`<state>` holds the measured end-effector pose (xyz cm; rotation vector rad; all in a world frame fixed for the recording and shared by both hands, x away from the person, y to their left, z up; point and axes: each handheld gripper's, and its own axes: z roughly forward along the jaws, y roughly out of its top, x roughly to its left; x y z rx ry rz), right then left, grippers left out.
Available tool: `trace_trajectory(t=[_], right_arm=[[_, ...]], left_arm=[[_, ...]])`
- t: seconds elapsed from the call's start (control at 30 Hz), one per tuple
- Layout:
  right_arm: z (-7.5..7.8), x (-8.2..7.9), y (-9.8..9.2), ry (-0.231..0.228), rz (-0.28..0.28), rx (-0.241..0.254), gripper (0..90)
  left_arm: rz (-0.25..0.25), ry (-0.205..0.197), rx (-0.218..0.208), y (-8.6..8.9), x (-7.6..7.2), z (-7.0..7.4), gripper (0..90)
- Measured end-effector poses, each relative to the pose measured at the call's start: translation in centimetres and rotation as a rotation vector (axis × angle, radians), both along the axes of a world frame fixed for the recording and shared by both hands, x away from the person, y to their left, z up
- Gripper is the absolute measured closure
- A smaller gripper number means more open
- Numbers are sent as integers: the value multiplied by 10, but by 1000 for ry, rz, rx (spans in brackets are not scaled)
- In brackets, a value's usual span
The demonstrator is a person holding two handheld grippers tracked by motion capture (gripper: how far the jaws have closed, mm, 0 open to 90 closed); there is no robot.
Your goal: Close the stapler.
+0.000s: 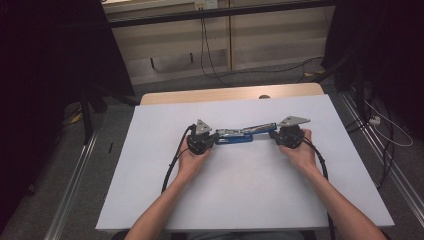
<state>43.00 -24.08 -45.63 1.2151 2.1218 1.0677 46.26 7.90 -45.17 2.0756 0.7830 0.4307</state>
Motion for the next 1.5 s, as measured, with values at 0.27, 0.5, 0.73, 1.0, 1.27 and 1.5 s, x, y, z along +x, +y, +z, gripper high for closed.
trace_trajectory(t=[0.27, 0.5, 0.73, 1.0, 1.27, 1.5], right_arm=[[1, 0, 3, -23, 12, 29, 900], [3, -1, 3, -46, 13, 47, 900], [5, -3, 3, -52, 19, 96, 900], [6, -3, 5, -68, 22, 120, 818], [9, -4, 3, -71, -17, 148, 546], [7, -3, 4, -61, -48, 163, 244]], left_arm=[[-1, -2, -9, 0, 0, -1, 900], [-2, -3, -7, 0, 0, -1, 900], [1, 9, -28, 2, 1, -1, 900], [-3, 8, -30, 1, -4, -1, 867], [4, 32, -27, 0, -13, 2, 659], [50, 22, -65, 4, -14, 9, 333]])
